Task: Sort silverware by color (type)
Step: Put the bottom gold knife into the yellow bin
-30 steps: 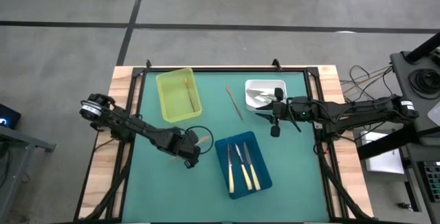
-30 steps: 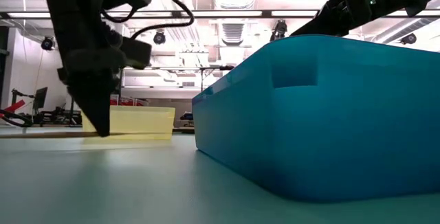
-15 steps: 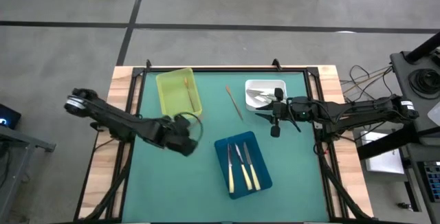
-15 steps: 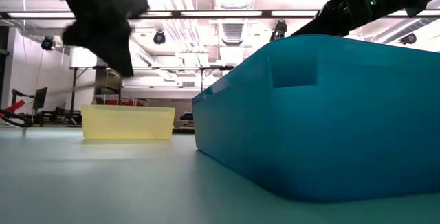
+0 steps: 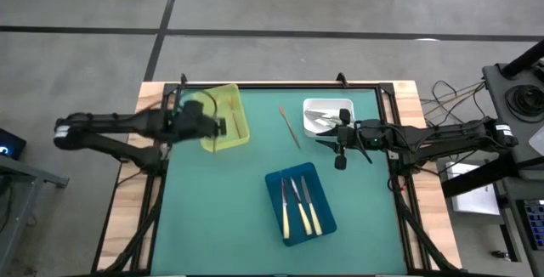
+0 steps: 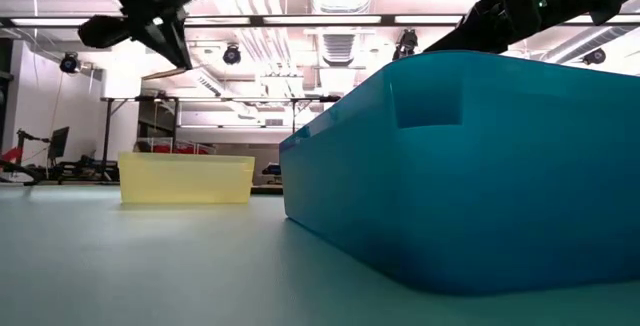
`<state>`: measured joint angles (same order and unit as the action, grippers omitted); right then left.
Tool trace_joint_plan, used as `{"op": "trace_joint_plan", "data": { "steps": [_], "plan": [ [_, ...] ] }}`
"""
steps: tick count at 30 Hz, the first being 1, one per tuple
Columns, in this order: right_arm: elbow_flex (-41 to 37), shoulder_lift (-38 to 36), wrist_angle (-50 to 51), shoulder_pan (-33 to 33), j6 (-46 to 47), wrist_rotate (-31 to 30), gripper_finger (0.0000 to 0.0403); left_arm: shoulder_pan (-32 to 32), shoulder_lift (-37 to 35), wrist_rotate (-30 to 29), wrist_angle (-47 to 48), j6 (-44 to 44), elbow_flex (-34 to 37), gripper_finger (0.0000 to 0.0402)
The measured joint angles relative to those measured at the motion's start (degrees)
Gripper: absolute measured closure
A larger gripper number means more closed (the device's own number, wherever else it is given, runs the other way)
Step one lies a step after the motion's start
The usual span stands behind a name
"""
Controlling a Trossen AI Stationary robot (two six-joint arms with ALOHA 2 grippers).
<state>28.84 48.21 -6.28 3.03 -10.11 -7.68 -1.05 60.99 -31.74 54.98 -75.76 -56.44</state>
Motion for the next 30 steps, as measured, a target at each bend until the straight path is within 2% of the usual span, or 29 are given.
{"op": "trace_joint_plan", "data": {
  "steps": [2, 7, 11, 18, 30],
  "plan": [
    [0.0, 0.01, 0.0, 0.01, -0.04, 0.0, 0.0326, -5.47, -0.56, 3.57, -0.67, -0.34, -0.15, 0.0401],
    [0.0, 0.02, -0.02, 0.0, -0.45, 0.0, 0.0326, -20.29, 0.18, 16.14, -6.91, 8.95, -0.16, 0.0401],
    [0.0, 0.01, 0.01, 0.0, -1.05, -0.02, 0.0326, -28.07, 2.23, 19.78, -9.18, 12.11, -0.16, 0.0401],
    [-0.02, 0.0, 0.02, 0.01, -1.62, 0.0, 0.0326, -30.85, 5.95, 20.81, -12.43, 12.28, -0.16, 0.0401],
    [-0.76, 0.0, 0.04, 0.0, -1.9, -0.07, 0.0326, -34.73, 13.76, 27.03, -14.81, 13.96, -0.11, 0.0401]
  ]
}}
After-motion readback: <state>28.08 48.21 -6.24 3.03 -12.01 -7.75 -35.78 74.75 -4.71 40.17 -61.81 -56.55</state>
